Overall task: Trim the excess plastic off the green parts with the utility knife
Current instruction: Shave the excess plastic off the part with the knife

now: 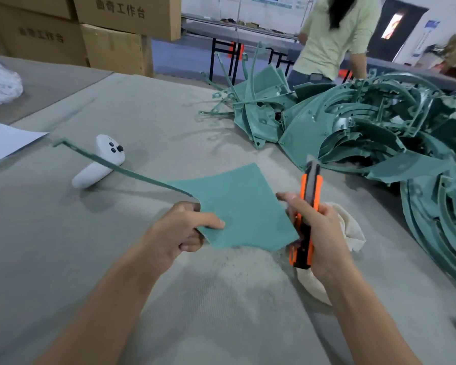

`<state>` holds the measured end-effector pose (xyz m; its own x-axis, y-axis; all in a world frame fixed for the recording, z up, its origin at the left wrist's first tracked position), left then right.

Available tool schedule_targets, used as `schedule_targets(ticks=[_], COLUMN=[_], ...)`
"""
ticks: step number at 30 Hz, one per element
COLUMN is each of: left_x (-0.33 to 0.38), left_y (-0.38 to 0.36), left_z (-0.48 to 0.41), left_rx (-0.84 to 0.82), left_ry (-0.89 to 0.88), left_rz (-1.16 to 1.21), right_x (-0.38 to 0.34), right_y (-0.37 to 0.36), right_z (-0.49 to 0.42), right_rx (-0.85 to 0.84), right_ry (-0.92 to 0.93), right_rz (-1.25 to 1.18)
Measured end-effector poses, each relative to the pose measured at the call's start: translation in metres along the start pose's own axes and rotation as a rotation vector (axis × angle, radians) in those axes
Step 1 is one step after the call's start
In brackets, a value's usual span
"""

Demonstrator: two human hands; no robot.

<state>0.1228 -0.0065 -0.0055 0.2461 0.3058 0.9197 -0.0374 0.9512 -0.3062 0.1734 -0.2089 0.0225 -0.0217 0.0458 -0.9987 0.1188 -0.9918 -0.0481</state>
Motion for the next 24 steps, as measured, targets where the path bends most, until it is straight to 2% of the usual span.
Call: schedule_targets(ticks=[2,5,7,9,11,16,18,20,21,24], left_x=[0.000,0.004,0.006,0.011,0.014,0.014,0.019,0.026,0.026,0.017], left_y=[0.002,0.007,0.004,-0.010,-0.024,-0.030,-0.020,-0.006,-0.005,-0.023], left_z=[0.000,-0.001,0.000,0.003,0.007,0.006,0.006,0.010,0.011,0.006], left_rx=[0.022,0.065,0.036,-0.092,-0.161,-0.101,0.014,0.180,0.200,0.020], left_ry=[0.015,-0.033,-0.081,-0.130,-0.187,-0.286,-0.409,-0.548,-0.556,-0.360], left_rz=[-0.001,0.085,0.278,0.437,0.429,0.504,0.459,0.309,0.243,0.185], right_x=[0.004,0.002,-0.001,-0.002,-0.002,0.004,0.008,0.012,0.014,0.015], right_y=[-0.011,-0.019,-0.019,-0.018,-0.019,-0.030,-0.030,-0.029,-0.028,-0.032], right_z=[0.002,0.004,0.003,0.003,0.004,0.006,0.004,0.004,0.005,0.007], right_rx=[-0.135,-0.213,-0.184,-0.127,-0.090,-0.043,-0.015,0.009,0.013,0.003], right_ry=[-0.046,-0.046,-0.050,-0.052,-0.049,-0.091,-0.127,-0.174,-0.199,-0.226], right_rz=[0.029,0.041,-0.011,-0.113,-0.187,-0.302,-0.407,-0.507,-0.543,-0.546])
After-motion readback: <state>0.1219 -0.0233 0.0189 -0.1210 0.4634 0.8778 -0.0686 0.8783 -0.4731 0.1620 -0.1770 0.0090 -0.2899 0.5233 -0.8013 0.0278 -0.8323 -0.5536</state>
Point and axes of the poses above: each hand's wrist, its own z-axis away from the middle knuckle, its own y-axis out of the back of the hand, x = y × z, the point moved 9 cm from there along -z, towards the middle knuckle, and after that the axes turned 8 degrees about z, right-handed, at the moved point
